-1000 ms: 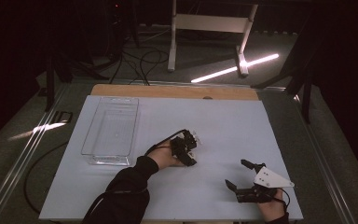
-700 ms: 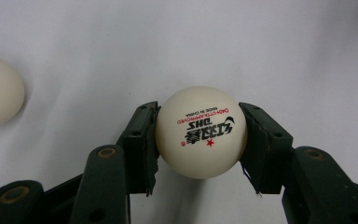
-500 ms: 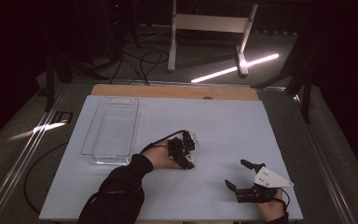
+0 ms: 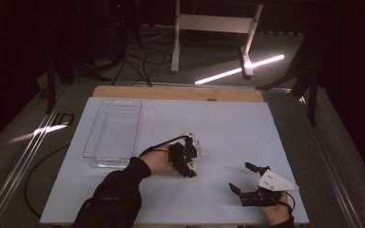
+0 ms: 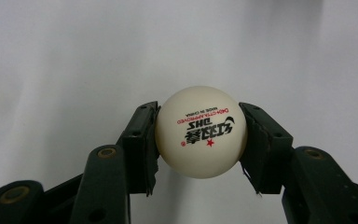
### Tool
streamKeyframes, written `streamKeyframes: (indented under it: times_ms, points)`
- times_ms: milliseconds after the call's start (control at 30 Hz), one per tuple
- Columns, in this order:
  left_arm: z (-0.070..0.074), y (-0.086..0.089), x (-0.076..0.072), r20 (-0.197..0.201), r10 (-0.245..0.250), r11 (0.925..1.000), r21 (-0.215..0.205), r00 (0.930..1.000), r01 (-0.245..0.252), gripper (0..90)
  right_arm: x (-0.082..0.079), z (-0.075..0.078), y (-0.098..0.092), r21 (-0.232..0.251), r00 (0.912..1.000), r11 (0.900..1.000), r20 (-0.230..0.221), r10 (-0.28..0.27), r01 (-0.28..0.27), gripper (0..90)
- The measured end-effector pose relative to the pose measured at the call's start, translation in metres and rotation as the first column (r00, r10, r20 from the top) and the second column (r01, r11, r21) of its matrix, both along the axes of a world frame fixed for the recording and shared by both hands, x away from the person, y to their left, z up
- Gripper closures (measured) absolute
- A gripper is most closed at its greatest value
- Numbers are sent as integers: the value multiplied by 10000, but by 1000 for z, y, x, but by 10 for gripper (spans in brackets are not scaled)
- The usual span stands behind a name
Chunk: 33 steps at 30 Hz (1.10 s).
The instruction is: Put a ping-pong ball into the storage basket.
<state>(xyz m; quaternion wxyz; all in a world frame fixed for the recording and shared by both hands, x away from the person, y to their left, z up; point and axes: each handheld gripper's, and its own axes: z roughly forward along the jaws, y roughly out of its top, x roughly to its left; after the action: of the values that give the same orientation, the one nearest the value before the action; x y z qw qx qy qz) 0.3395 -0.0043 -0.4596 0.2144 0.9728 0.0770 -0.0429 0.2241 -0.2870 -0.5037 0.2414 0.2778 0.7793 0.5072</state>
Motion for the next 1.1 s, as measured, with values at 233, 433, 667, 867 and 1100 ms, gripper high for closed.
streamKeyframes:
  times_ms: [233, 433, 667, 867, 1100]
  points:
    - [6, 6, -6, -7, -269, 9996, 32, 9996, 269, 522, 0, -1, 1, 11, 10000, 10000, -46, 19, -19, 87]
    - [12, 10, -10, -59, -430, 9991, -33, 9991, 429, 522, 0, 0, 1, 9, 10000, 10000, 21, 79, -79, 87]
    - [20, 18, -15, 26, -598, 9982, 71, 9982, 598, 522, 0, 0, 1, 9, 9999, 10000, 44, 92, -92, 86]
    - [25, 26, -20, 12, -719, 9972, 209, 9974, 719, 522, -1, 0, 1, 17, 9999, 9999, 49, 106, -106, 86]
    - [29, 29, -23, -22, -815, 9965, 201, 9967, 815, 522, -1, 1, 2, 1, 10000, 10000, 46, 85, -85, 87]
